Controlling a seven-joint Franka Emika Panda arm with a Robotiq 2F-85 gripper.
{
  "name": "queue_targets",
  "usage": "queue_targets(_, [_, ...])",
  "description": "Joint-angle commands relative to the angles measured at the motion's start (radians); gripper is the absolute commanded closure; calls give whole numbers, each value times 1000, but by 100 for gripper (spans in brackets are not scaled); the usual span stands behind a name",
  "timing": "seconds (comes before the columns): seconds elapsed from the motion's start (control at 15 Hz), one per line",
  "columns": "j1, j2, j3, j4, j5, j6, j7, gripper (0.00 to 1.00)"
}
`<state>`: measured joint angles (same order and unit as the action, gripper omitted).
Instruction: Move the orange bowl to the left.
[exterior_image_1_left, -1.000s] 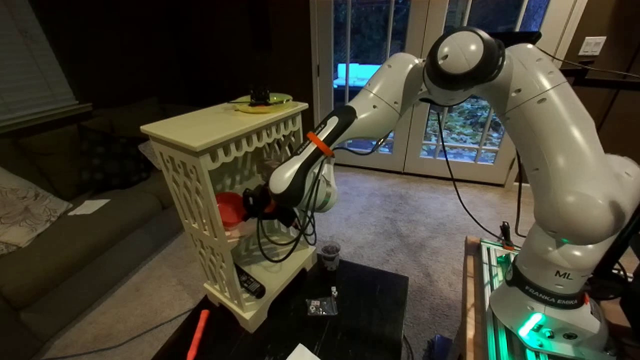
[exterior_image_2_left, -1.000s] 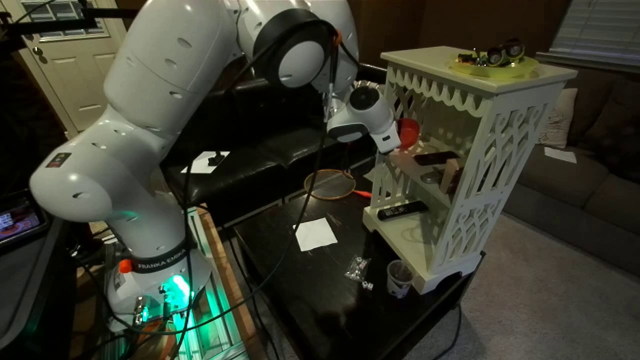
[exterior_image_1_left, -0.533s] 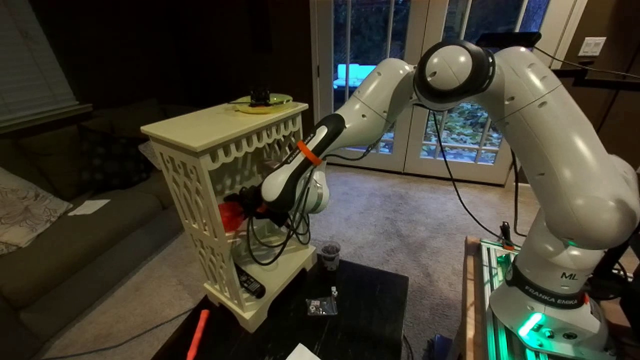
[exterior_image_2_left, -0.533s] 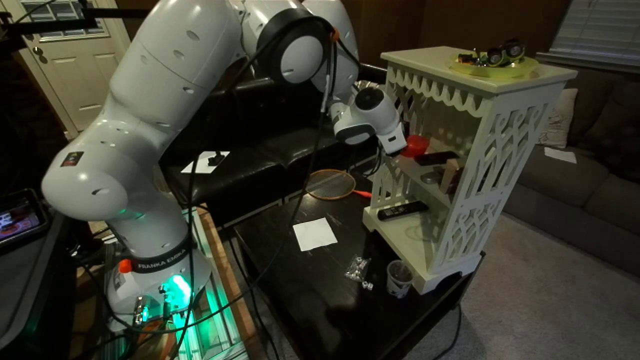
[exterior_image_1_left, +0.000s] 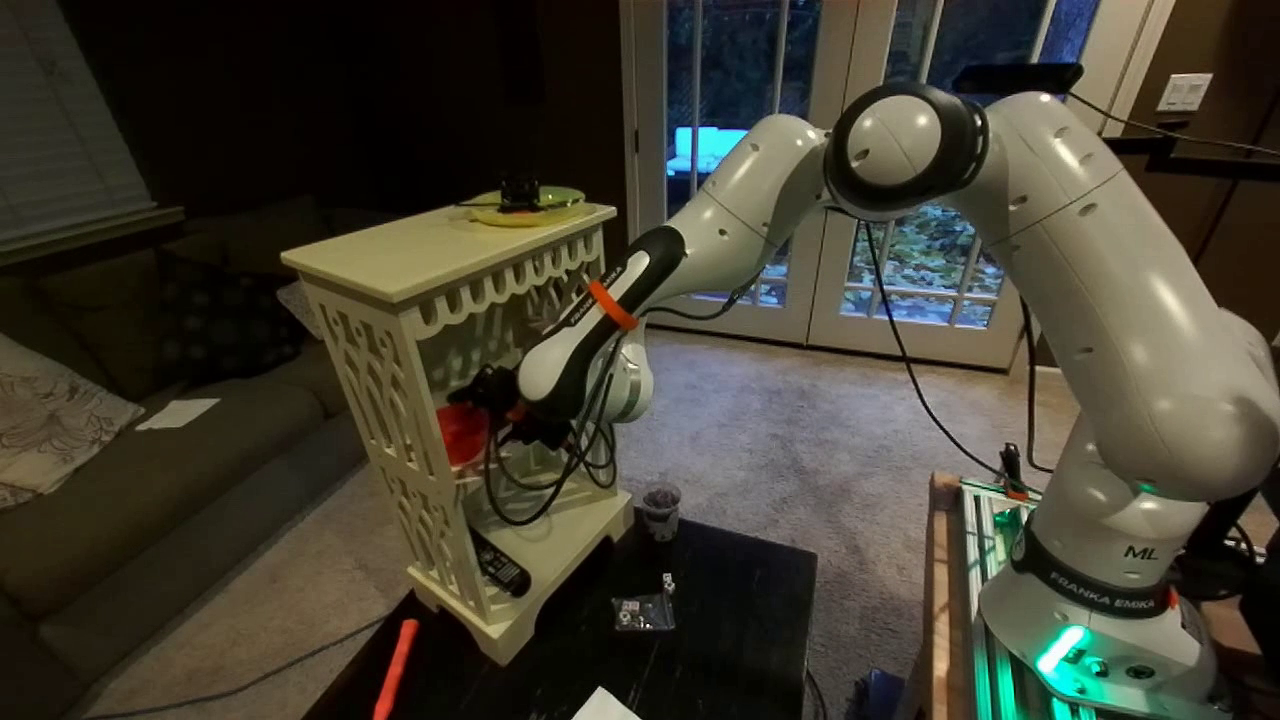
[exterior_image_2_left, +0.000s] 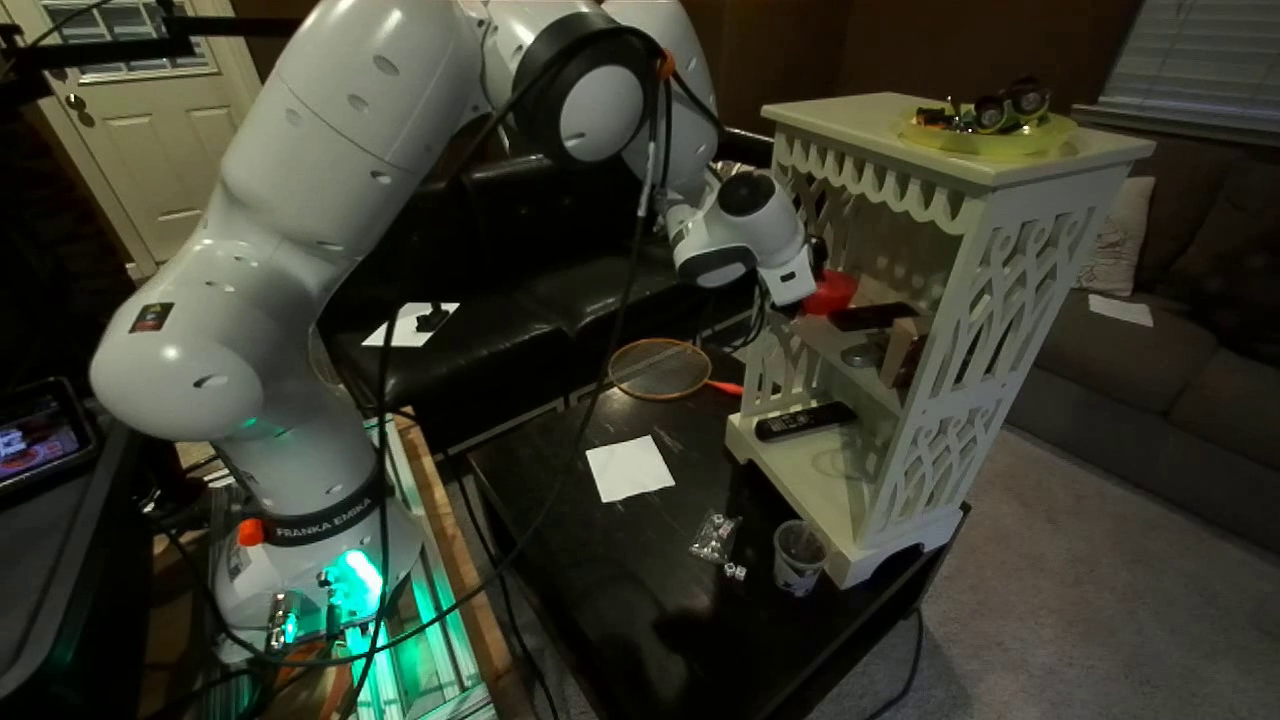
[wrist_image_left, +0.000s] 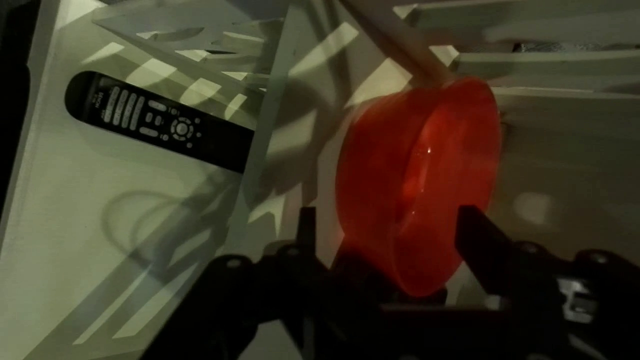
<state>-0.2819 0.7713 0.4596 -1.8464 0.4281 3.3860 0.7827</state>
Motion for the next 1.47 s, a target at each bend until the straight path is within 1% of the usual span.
queue_targets(0.0, [-97,-62,66,-65,-18,-66,-7,1])
queue_targets(0.13, [-229,-82,188,-118,-57,-109,-40,0])
queue_targets(0.2, [-289,-100,235,-150,-66,-153,-62,0])
queue_targets(0.27, [-342,-140,263,-206,-66,-205,-87,0])
queue_targets(0.33, [-386,-185,276,-257,-61,-257,-107,0])
queue_targets(0.4, [-427,-234,295,-303,6,-318,-186,0])
queue_targets(0.53, [-500,-335,316,-398,72,-431,-279,0])
queue_targets(0.67, [-577,-431,356,-464,171,-587,-414,0])
queue_targets(0.73, [-697,-445,459,-501,130,-645,-433,0])
queue_targets(0.8, [-753,-488,506,-524,172,-723,-505,0])
queue_targets(0.87, [-819,-524,569,-543,199,-797,-558,0])
queue_targets(1.0, [-920,-604,658,-569,227,-934,-636,0])
queue_targets(1.07, [-964,-641,701,-572,234,-1015,-673,0])
queue_targets(1.2, [-1034,-711,776,-572,263,-1130,-752,0])
queue_targets(1.33, [-1078,-752,825,-555,305,-1215,-814,0])
queue_targets(1.4, [-1037,-651,782,-547,240,-1138,-742,0])
